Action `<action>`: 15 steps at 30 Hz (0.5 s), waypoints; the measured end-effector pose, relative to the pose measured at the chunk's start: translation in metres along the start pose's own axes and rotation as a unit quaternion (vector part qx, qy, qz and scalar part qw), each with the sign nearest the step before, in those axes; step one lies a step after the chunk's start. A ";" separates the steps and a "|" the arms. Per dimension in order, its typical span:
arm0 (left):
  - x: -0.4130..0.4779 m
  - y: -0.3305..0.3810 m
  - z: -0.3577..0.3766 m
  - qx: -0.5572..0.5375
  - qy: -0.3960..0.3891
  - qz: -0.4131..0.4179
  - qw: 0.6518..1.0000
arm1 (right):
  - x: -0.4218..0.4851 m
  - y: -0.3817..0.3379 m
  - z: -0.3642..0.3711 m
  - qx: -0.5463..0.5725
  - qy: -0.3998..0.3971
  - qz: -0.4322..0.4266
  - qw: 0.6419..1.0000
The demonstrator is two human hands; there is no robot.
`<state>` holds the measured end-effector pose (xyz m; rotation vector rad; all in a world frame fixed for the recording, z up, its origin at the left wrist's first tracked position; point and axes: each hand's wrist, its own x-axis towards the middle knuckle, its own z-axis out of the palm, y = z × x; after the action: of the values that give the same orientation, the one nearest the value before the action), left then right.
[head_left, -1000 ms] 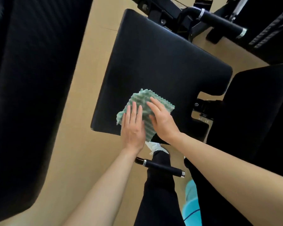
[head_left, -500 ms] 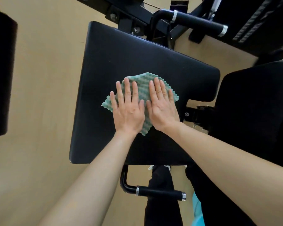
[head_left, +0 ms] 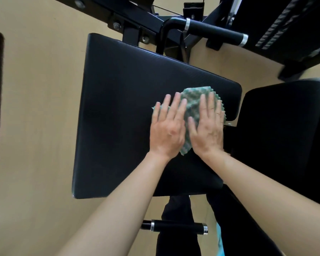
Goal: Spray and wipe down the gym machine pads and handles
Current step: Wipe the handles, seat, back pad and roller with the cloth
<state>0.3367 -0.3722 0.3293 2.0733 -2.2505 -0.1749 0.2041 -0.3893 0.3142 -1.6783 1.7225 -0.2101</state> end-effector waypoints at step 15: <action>0.003 -0.050 -0.014 0.135 -0.066 -0.151 0.977 | 0.094 0.012 -0.003 -0.050 0.000 0.136 0.990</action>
<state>0.3878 -0.3795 0.3364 2.6167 -2.1150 -0.0235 0.2019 -0.4755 0.2752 -1.4915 1.9663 0.0033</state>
